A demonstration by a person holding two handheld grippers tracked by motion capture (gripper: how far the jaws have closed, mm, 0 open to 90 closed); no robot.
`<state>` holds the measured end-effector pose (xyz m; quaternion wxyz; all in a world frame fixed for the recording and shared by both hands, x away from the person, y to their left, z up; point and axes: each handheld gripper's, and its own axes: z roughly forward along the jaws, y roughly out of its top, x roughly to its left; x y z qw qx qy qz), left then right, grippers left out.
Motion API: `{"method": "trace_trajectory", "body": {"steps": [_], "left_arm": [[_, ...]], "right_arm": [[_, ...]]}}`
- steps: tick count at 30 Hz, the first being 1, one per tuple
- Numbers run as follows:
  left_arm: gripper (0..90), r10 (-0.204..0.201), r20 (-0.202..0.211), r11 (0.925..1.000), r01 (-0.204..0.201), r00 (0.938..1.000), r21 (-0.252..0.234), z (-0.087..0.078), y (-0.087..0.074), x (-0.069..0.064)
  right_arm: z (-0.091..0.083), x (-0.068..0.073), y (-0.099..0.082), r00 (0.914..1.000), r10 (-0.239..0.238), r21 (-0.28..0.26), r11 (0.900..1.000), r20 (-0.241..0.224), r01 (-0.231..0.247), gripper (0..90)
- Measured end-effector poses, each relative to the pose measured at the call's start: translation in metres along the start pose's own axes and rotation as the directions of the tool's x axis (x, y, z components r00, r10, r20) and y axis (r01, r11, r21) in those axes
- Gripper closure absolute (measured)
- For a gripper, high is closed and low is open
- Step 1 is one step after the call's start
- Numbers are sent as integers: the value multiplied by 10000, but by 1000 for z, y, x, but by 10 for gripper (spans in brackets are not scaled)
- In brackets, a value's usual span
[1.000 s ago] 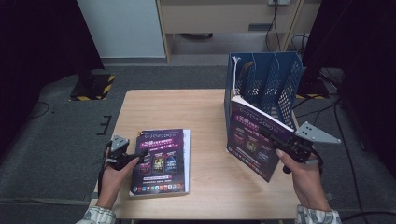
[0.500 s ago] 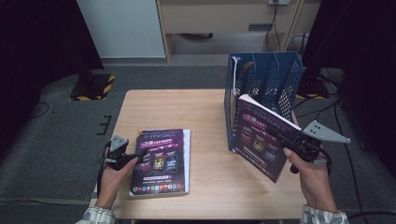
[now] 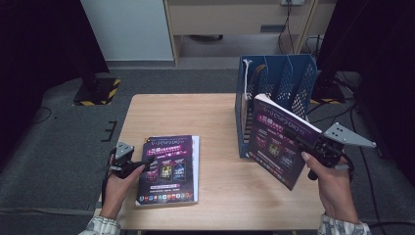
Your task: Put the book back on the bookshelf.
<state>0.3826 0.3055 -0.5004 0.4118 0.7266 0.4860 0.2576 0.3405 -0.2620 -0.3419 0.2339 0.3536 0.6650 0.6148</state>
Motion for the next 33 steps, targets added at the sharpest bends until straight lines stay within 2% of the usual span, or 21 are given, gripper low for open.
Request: {"method": "trace_trajectory", "body": {"steps": [11,16,25,33], "left_arm": [[59,-15,-48,10000,15,10000,-2,-1,-1,0],[58,-37,-46,10000,37,10000,8,-1,0,0],[57,-62,-54,10000,62,10000,-19,-1,-1,0],[58,-77,-62,10000,77,10000,-22,-1,-1,1]], "right_arm": [[-7,-8,35,10000,84,-536,9985,-24,-85,822],[0,-17,50,9994,129,-383,9992,322,-117,822],[18,-30,63,9952,193,-201,9996,962,-174,821],[32,-44,67,9857,114,-100,9999,1682,-99,822]]}}
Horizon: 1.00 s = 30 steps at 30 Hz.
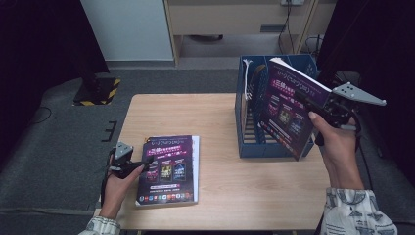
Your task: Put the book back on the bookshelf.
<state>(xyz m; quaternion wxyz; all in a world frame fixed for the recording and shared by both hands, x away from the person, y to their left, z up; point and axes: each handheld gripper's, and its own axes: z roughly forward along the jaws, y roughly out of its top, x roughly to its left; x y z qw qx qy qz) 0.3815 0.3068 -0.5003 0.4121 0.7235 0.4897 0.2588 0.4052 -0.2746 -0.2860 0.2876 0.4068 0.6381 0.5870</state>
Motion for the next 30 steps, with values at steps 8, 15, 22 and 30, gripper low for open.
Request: {"method": "trace_trajectory", "body": {"steps": [8,15,22,30], "left_arm": [[58,45,-11,10000,-45,10000,-4,-1,0,1],[58,26,-7,10000,-26,10000,12,0,0,0],[58,23,9,10000,-23,10000,18,0,0,0],[58,1,26,10000,-1,10000,29,1,-1,1]], "right_arm": [[13,-8,5,9970,-95,85,9999,764,88,822],[23,-14,7,9917,-87,141,9999,1284,69,822],[38,-18,6,9794,-131,-25,9999,2014,139,822],[61,-21,2,9702,-320,129,9995,2400,298,822]]}}
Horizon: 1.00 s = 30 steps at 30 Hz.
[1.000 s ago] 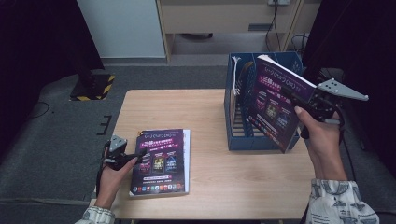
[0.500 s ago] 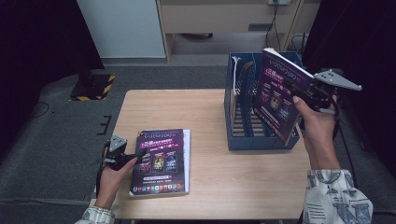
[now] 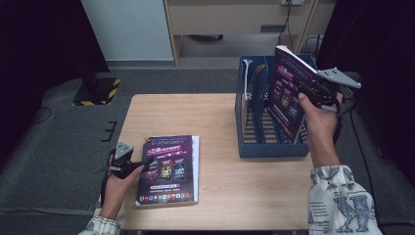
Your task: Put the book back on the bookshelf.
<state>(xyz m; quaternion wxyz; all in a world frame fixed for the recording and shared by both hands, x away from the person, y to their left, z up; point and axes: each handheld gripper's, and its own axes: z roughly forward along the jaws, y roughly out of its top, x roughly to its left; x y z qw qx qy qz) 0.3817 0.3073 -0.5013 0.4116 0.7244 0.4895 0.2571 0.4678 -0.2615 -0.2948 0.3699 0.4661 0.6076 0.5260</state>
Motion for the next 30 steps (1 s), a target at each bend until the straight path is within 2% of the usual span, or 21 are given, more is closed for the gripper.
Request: {"method": "trace_trajectory", "body": {"steps": [10,21,25,30], "left_arm": [[59,-14,27,10000,14,10000,13,0,0,0],[61,6,68,10000,-6,10000,44,1,-1,-1],[61,26,78,10000,-26,10000,58,2,-1,-1],[62,33,83,10000,-33,10000,67,2,-1,-1]], "right_arm": [[23,2,-11,9987,75,-132,9999,510,-68,822],[50,6,-30,9984,251,-35,9997,503,-250,822],[56,7,-36,9985,169,-192,9997,526,-159,822],[60,8,-45,9977,294,-402,9988,610,-270,822]]}}
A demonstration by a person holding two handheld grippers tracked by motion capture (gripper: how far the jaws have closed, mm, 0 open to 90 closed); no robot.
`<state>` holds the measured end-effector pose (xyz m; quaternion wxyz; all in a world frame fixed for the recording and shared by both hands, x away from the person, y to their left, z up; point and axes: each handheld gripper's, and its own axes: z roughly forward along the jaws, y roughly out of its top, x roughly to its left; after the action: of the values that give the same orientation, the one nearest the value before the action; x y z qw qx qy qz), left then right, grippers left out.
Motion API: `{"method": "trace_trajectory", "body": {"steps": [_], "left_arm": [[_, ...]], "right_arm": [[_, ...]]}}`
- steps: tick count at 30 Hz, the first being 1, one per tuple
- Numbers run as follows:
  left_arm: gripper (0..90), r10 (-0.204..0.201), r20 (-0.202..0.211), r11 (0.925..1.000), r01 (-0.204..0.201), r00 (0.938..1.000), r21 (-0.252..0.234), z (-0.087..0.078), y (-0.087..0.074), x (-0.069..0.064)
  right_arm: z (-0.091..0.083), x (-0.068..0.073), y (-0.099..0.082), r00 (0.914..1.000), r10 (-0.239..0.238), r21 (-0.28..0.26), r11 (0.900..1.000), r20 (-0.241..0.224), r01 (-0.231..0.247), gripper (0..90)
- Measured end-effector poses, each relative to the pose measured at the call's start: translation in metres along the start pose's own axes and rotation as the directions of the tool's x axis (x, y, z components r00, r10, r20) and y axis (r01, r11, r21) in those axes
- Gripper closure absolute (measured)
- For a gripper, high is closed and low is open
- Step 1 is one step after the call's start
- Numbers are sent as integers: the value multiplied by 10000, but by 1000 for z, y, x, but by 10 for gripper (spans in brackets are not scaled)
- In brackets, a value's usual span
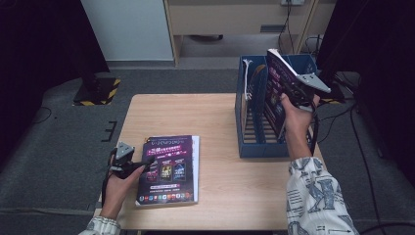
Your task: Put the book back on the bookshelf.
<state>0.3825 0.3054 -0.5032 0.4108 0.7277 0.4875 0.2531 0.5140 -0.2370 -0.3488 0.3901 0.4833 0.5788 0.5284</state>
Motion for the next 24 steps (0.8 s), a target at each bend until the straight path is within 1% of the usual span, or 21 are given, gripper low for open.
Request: {"method": "trace_trajectory", "body": {"steps": [6,10,16,21,24], "left_arm": [[63,1,12,10000,-1,10000,-14,0,0,0],[64,-10,35,10000,10,10000,18,1,0,0],[65,-4,22,10000,4,10000,20,1,0,0],[66,-6,24,10000,6,10000,18,2,0,0],[66,1,34,10000,-1,10000,22,2,0,0]], "right_arm": [[4,2,-9,9997,-197,40,9998,110,196,822],[7,2,-16,9988,-338,43,9994,367,337,822],[12,3,-29,9974,-390,115,9992,603,384,821],[15,4,-33,9959,-424,108,9991,798,417,821],[17,5,-36,9955,-456,117,9989,834,448,820]]}}
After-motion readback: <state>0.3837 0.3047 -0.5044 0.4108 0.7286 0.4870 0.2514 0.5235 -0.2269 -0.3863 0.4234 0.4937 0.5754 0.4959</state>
